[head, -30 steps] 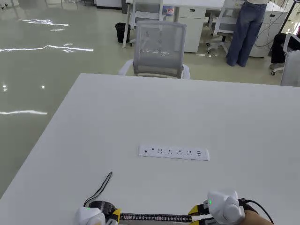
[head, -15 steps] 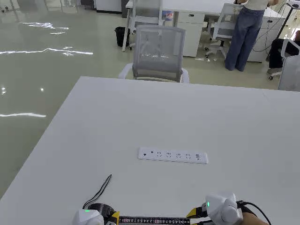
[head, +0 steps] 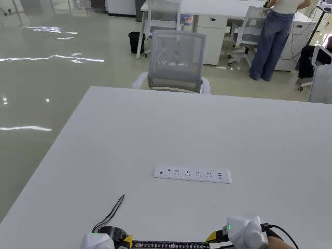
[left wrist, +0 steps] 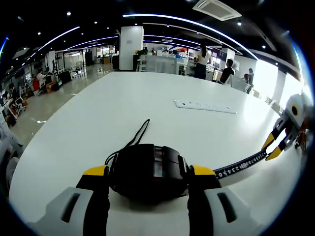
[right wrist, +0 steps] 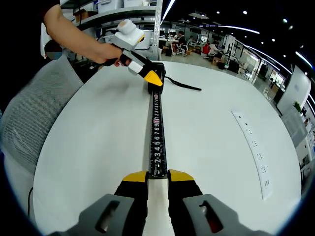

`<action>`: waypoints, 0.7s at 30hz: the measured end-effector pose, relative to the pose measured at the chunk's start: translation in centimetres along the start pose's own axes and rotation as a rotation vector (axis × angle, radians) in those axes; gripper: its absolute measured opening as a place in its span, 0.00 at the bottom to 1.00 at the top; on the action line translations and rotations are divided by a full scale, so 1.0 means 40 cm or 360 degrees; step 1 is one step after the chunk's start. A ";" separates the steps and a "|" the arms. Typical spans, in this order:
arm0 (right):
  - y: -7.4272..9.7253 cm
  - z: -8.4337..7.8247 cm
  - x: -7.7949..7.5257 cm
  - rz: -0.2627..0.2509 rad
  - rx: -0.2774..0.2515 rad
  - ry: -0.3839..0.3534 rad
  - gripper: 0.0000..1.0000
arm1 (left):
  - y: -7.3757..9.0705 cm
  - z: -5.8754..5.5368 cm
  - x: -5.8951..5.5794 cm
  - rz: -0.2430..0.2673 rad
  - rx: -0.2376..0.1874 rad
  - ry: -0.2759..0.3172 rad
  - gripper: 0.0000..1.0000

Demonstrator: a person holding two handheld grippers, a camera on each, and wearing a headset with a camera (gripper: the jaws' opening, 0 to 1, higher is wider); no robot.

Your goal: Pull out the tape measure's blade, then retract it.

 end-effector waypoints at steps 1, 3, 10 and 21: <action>0.001 0.001 0.000 0.0001 0.0000 0.0000 0.13 | -0.001 0.000 0.001 -0.0002 0.0002 -0.0001 0.61; -0.001 0.000 0.000 -0.0001 0.0000 0.0002 0.13 | -0.002 -0.001 0.002 -0.0003 0.0003 0.0001 0.61; -0.001 0.006 -0.001 -0.0003 -0.0002 0.0005 0.13 | -0.002 0.000 0.005 -0.0009 0.0003 0.0017 0.61; -0.006 0.015 -0.004 -0.0002 -0.0002 0.0015 0.13 | -0.001 0.001 0.008 -0.0022 0.0005 0.0038 0.61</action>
Point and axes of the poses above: the centre of the closed fingertips' face, and the gripper's own axes: y roughly backward along the fingers, x roughly to its left, z roughly out of its top, the point moved 5 cm from there along y, roughly backward along the fingers, and after that the axes turned 2 degrees about -z, right-handed, at the moved point
